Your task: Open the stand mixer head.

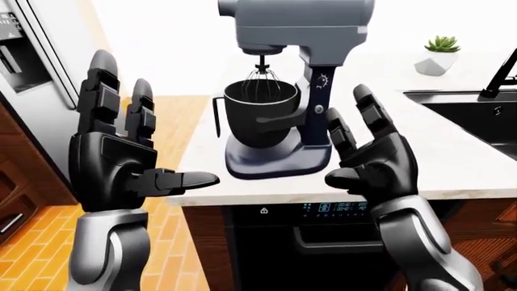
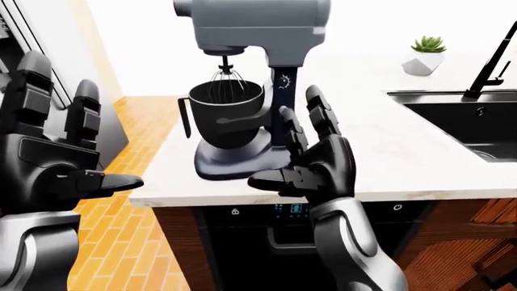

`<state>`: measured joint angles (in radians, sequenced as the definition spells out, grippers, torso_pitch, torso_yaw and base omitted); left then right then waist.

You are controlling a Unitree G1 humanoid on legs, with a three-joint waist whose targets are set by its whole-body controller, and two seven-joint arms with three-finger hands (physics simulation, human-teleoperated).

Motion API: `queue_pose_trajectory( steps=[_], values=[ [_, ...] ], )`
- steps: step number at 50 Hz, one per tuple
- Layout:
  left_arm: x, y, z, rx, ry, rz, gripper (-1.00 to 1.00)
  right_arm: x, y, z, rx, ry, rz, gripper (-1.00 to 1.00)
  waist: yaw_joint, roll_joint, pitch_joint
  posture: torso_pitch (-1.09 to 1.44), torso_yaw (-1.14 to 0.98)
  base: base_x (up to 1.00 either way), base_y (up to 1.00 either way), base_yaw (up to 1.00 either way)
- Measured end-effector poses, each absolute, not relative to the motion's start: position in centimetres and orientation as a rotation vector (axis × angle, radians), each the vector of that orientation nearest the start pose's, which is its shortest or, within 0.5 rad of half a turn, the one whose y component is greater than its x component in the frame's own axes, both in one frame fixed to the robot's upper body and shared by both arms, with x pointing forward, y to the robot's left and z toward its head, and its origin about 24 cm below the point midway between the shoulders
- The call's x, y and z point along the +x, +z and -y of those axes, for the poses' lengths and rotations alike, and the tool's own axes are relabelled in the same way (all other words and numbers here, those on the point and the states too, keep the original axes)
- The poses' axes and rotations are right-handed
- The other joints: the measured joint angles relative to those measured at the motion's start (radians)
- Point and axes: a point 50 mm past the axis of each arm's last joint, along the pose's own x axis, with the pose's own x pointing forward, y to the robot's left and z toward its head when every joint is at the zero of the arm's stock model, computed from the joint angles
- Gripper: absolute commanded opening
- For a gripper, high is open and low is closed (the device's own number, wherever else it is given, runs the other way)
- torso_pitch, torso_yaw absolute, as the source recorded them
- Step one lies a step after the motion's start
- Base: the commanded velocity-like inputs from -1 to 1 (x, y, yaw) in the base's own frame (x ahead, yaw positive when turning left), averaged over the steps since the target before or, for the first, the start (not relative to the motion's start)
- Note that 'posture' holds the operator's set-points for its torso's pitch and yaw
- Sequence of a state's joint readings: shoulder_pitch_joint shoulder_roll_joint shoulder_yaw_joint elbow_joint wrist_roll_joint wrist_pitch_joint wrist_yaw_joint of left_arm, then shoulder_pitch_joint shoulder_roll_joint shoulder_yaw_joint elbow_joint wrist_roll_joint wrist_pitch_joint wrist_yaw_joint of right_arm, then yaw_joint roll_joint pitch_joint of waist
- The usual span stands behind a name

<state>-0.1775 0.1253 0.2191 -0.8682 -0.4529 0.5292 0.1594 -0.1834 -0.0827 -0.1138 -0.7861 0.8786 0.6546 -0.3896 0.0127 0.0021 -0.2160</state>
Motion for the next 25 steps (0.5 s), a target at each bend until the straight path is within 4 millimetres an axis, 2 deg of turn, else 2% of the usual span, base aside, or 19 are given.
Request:
queue_pose_trajectory(
  steps=[25],
  values=[
    [21.16, 22.35, -17.45, -0.227, -0.013, 0.513, 1.0, 23.6, 19.4, 13.74, 0.562, 0.184, 0.179, 1.0, 0.0, 0.001, -0.003, -0.25, 0.0, 0.0, 0.0, 0.0]
  ],
)
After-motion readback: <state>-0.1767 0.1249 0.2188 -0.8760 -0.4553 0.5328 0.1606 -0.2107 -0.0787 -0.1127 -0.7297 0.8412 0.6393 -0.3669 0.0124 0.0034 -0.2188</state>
